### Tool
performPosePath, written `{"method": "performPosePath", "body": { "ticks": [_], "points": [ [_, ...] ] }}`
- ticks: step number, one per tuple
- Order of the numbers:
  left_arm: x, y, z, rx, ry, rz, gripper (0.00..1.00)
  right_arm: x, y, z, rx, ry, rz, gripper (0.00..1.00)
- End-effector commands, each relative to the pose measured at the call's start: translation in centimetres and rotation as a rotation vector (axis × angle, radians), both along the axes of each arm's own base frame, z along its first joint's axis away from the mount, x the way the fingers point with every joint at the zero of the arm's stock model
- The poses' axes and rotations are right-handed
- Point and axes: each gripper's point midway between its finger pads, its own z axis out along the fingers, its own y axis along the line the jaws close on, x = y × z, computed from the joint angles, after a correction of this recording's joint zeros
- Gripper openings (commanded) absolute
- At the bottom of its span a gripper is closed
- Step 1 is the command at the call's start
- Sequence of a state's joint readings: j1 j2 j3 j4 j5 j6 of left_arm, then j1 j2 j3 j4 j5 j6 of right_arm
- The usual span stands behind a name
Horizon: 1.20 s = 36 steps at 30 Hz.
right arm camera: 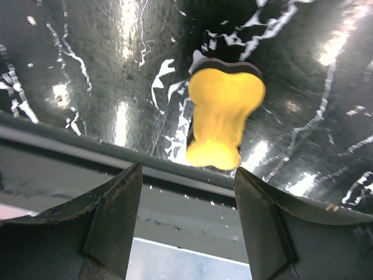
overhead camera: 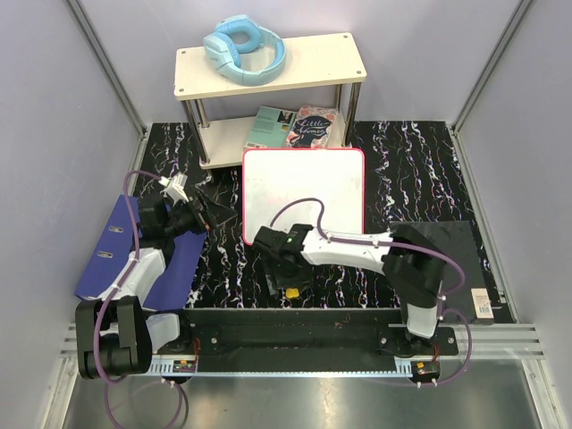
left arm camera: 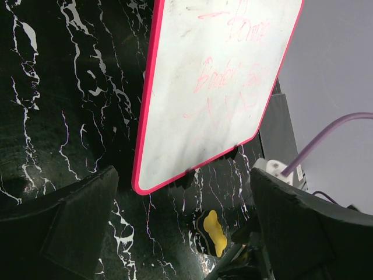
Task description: Erase the whiteboard
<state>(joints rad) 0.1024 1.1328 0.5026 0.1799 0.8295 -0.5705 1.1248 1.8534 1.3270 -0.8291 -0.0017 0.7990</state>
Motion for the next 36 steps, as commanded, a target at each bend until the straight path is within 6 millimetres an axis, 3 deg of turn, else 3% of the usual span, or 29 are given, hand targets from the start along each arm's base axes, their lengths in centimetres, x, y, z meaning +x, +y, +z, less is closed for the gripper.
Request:
{"method": "performPosePath", "body": {
  "ticks": [1,5,10,18,22,36],
  "points": [
    [0.4,0.0,1.2,-0.005,-0.067,-0.004,0.99,1.0,1.0,-0.1,-0.029,-0.044,-0.022,0.72],
    [0.4,0.0,1.3,-0.003,-0.071,-0.007,0.99,1.2,0.5,-0.4,-0.063,-0.053,-0.028,0.72],
    [0.5,-0.1,0.9,-0.014,-0.053,-0.012,0.99,1.8,0.1,0.8,-0.049,-0.1,-0.045,0.71],
    [0.5,-0.3,1.0,-0.027,-0.055,-0.023,0.99,2.1,0.6,0.6,-0.074,-0.097,0.001,0.72],
    [0.5,-0.3,1.1,-0.03,-0.062,-0.023,0.99,3.0,0.4,1.8,-0.095,-0.143,0.02,0.72],
    [0.3,-0.8,1.0,-0.066,-0.057,-0.057,0.99,2.9,0.1,-0.5,-0.162,-0.086,0.073,0.72]
  ]
}}
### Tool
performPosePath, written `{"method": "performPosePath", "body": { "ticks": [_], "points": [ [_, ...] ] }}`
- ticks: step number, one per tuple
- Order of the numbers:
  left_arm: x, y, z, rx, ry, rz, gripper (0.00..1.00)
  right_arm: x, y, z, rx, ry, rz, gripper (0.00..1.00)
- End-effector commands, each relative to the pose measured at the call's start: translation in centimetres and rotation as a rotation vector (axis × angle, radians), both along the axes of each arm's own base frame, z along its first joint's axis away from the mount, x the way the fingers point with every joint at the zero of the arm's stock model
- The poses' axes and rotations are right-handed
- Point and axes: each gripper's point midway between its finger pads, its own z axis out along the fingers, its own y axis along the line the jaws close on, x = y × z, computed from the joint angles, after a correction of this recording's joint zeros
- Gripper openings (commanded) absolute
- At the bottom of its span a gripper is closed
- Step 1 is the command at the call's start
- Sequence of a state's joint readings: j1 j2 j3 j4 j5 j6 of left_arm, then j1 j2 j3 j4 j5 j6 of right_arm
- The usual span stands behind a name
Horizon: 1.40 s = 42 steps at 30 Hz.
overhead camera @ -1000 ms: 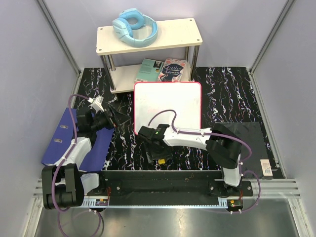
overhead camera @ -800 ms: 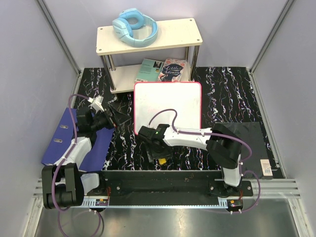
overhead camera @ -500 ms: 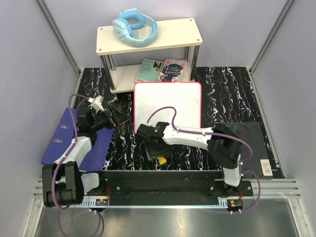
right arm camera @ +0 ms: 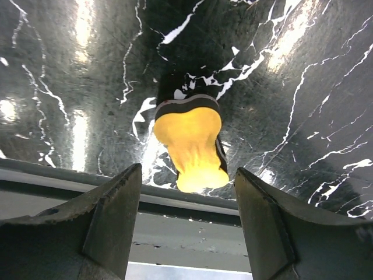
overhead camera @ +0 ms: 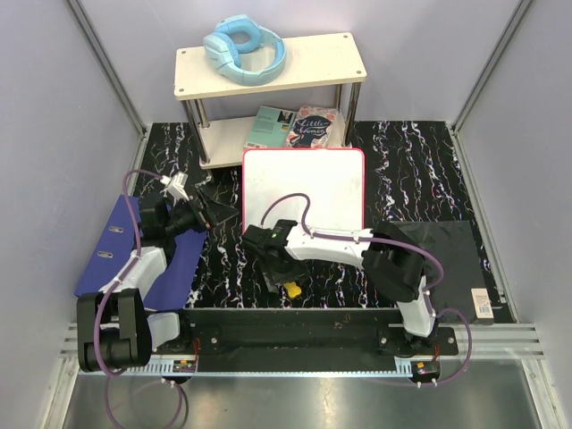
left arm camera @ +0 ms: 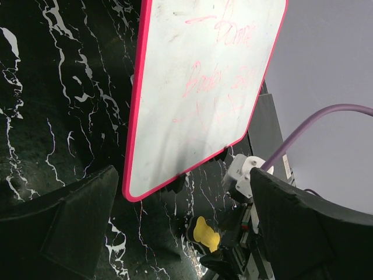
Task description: Erase the whiteboard
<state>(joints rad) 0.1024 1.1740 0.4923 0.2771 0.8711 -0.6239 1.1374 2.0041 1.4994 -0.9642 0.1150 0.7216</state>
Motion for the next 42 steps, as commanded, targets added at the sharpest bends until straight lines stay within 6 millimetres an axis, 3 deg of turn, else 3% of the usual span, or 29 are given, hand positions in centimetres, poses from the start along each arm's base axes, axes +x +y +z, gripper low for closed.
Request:
{"method": "performPosePath", "body": {
  "ticks": [1,8,12,16,20,24,28,34,42],
  "points": [
    [-0.1,-0.4,0.8,-0.021,-0.048,-0.038,0.99,0.7,0.1,0.5,-0.004,-0.013,0.003,0.72],
    [-0.2,-0.4,0.8,-0.025,-0.046,-0.038,0.99,0.2,0.3,-1.3,0.018,0.073,0.009,0.68],
    [-0.2,-0.4,0.7,-0.025,-0.043,-0.038,0.99,0.4,0.3,-1.7,0.032,0.09,-0.001,0.41],
    [-0.2,-0.4,0.6,-0.024,-0.041,-0.035,0.99,0.5,0.6,-1.5,0.056,0.088,-0.004,0.33],
    [-0.2,-0.3,0.4,-0.014,-0.037,-0.033,0.99,0.5,0.6,-1.5,0.059,0.088,-0.001,0.14],
    [0.1,-0.1,0.8,-0.003,-0.05,-0.027,0.99,0.8,0.8,-0.6,0.093,0.064,-0.004,0.1],
    [1.0,0.3,1.6,0.006,-0.08,-0.018,0.99,1.8,1.2,2.5,0.179,-0.029,-0.017,0.05],
    [3.6,0.5,2.3,-0.036,-0.134,-0.004,0.99,5.1,0.4,7.2,0.278,-0.22,-0.075,0.02],
    [7.9,0.6,2.2,-0.092,-0.129,0.002,0.96,14.3,-4.3,15.0,0.445,-0.498,-0.263,0.01]
  ]
}}
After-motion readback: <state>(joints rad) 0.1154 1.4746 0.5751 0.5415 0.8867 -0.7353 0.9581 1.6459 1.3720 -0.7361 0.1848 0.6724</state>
